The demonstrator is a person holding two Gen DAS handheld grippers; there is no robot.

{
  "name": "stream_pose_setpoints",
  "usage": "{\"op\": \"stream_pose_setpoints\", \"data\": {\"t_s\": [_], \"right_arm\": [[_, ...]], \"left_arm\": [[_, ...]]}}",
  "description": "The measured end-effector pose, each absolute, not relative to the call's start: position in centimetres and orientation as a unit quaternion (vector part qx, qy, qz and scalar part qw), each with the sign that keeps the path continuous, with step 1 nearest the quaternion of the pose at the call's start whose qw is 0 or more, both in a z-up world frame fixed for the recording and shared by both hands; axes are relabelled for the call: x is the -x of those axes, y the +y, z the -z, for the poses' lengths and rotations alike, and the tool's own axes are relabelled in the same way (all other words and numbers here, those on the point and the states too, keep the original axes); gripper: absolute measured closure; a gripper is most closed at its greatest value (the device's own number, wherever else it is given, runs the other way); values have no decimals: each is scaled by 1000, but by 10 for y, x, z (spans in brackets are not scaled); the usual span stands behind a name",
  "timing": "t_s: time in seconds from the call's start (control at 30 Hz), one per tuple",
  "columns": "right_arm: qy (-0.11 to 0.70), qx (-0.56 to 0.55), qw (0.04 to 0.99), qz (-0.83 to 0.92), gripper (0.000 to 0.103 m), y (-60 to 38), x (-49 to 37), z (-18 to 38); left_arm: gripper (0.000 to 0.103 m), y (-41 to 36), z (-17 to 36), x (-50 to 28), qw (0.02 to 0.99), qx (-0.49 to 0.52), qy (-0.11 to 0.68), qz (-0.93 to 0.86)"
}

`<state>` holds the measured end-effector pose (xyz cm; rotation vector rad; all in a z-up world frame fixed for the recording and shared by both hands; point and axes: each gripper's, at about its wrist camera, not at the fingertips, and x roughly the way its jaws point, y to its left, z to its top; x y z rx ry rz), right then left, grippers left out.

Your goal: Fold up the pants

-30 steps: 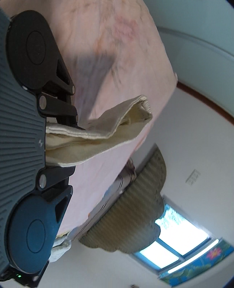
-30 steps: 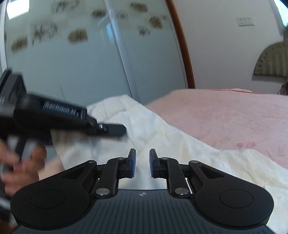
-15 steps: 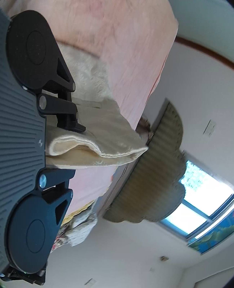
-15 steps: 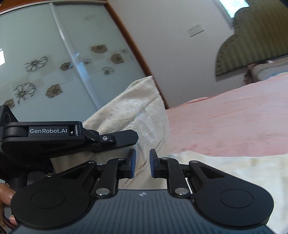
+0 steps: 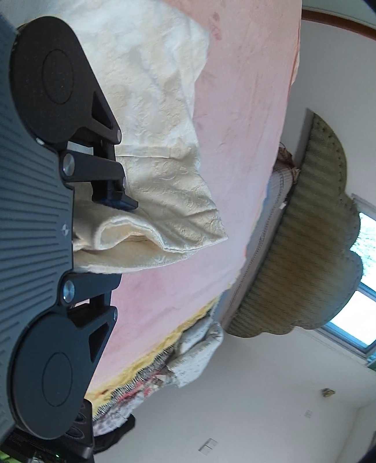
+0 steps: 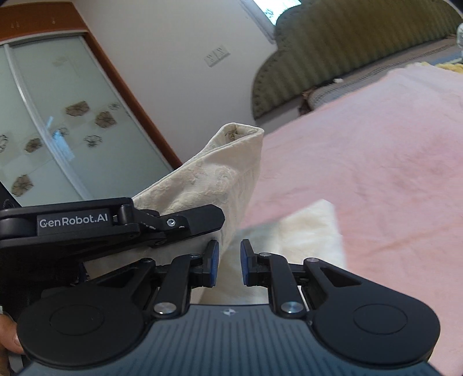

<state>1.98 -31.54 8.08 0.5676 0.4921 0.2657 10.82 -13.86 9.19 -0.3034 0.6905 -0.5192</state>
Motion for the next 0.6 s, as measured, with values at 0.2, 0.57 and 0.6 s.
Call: {"op": "stream_pose_setpoints", "data": {"t_s": [0.2, 0.57, 0.6], "right_arm": [[254, -287, 918, -102, 87, -337, -19, -57], [262, -282, 921, -60, 85, -369, 5, -40], [257, -285, 922, -46, 85, -375, 9, -40]], "left_arm": [[70, -154, -68, -118, 883, 137, 368, 255], [45, -159, -66, -112, 867, 153, 366, 303], [42, -155, -69, -111, 860, 166, 363, 318]]}}
